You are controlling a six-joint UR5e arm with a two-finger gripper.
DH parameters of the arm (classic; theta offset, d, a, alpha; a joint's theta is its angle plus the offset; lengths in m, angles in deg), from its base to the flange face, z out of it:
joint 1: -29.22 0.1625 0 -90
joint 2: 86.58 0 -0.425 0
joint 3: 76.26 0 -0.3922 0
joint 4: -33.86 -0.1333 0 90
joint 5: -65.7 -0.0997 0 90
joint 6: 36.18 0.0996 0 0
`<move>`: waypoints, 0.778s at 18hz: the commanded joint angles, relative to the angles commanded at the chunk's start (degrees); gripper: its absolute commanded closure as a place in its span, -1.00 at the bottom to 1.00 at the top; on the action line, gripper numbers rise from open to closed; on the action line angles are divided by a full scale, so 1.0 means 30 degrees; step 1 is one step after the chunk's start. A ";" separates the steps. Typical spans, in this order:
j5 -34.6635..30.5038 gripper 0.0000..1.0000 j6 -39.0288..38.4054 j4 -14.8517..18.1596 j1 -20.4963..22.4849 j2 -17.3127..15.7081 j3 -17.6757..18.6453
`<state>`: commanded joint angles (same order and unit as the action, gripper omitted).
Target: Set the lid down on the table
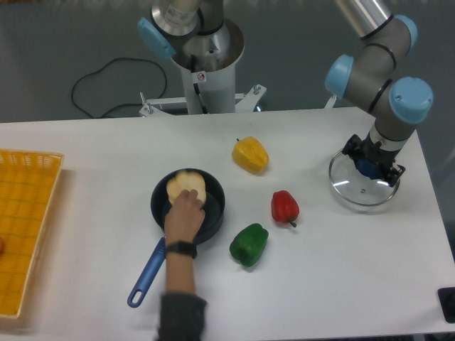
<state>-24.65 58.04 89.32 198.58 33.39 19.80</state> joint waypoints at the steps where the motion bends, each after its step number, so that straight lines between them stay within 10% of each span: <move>1: 0.0000 0.34 0.0000 0.0000 0.0000 0.0030 -0.0029; 14: 0.0000 0.33 -0.0029 -0.0146 0.0000 0.0382 0.0000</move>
<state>-24.65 57.95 88.88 198.58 34.53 19.80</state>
